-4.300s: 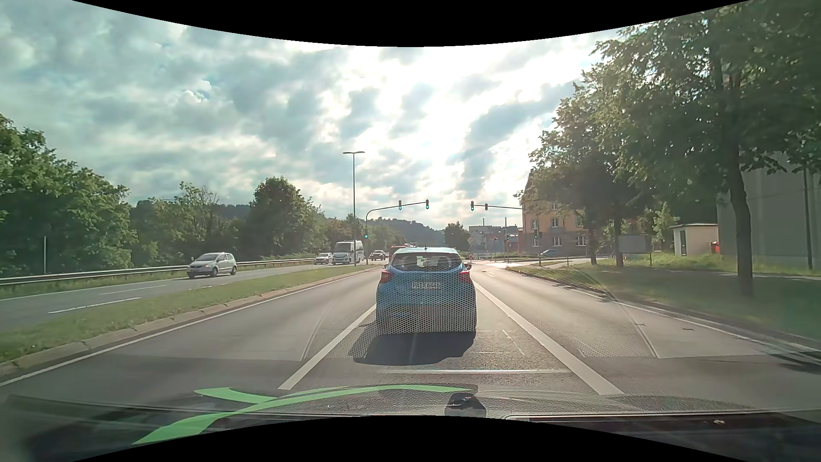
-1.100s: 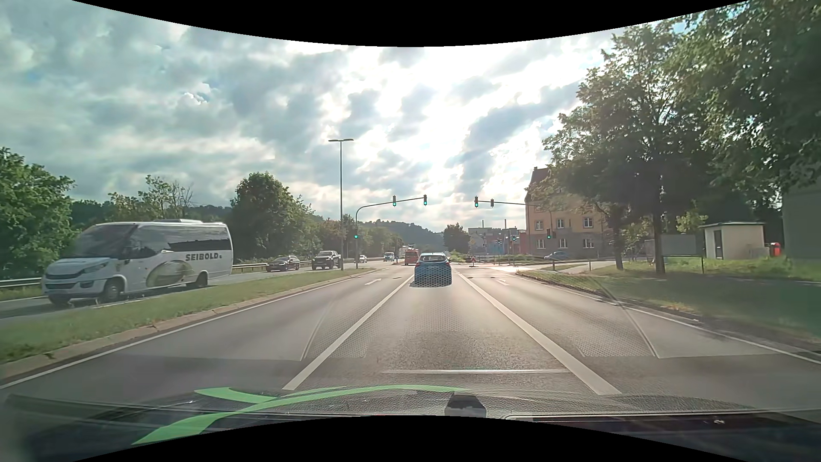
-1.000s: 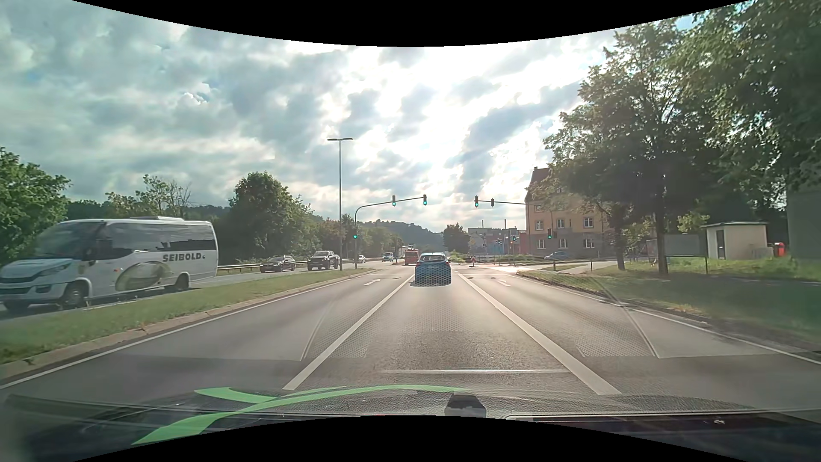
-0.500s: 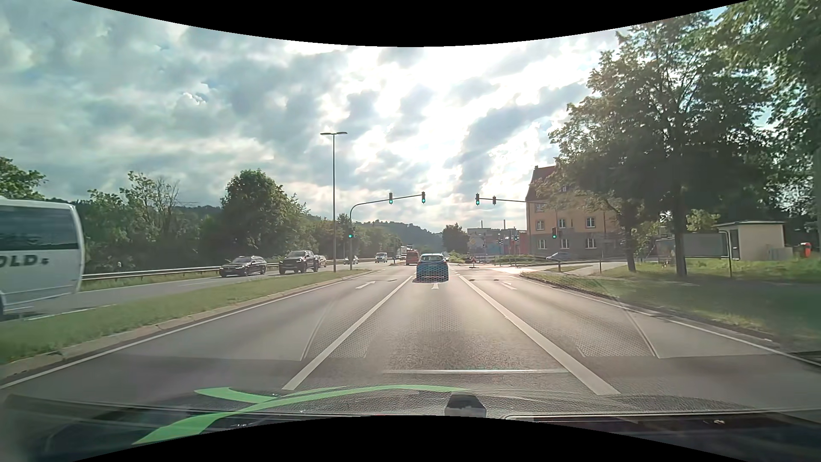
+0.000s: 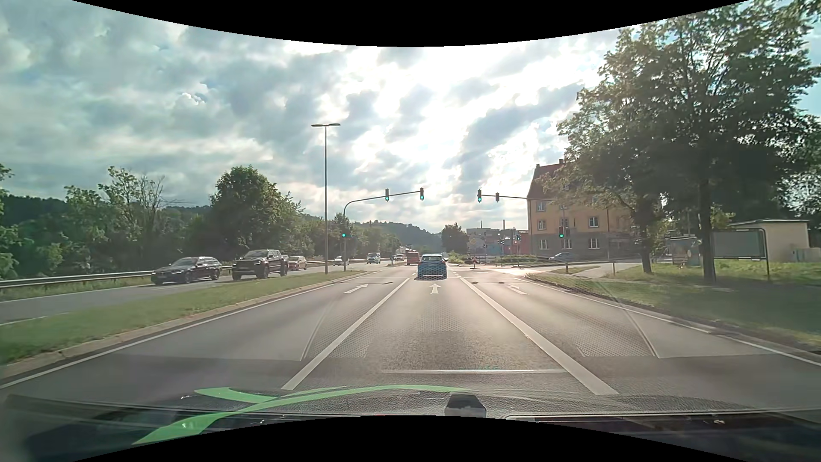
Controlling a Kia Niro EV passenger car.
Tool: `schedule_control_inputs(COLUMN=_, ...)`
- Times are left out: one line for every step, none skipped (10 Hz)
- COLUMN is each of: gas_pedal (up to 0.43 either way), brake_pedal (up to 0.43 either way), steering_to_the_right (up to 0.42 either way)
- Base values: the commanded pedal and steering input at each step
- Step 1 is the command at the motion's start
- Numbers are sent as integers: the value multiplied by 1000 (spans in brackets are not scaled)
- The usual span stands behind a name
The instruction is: Follow the waypoints while adhering to traffic rules and regulations
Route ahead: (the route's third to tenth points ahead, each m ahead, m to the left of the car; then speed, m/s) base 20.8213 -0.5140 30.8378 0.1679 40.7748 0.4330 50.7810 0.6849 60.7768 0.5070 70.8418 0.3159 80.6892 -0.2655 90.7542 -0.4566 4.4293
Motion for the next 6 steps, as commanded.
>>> schedule_control_inputs(gas_pedal=228, brake_pedal=0, steering_to_the_right=2)
schedule_control_inputs(gas_pedal=220, brake_pedal=0, steering_to_the_right=1)
schedule_control_inputs(gas_pedal=220, brake_pedal=0, steering_to_the_right=1)
schedule_control_inputs(gas_pedal=220, brake_pedal=0, steering_to_the_right=1)
schedule_control_inputs(gas_pedal=220, brake_pedal=0, steering_to_the_right=1)
schedule_control_inputs(gas_pedal=220, brake_pedal=0, steering_to_the_right=1)
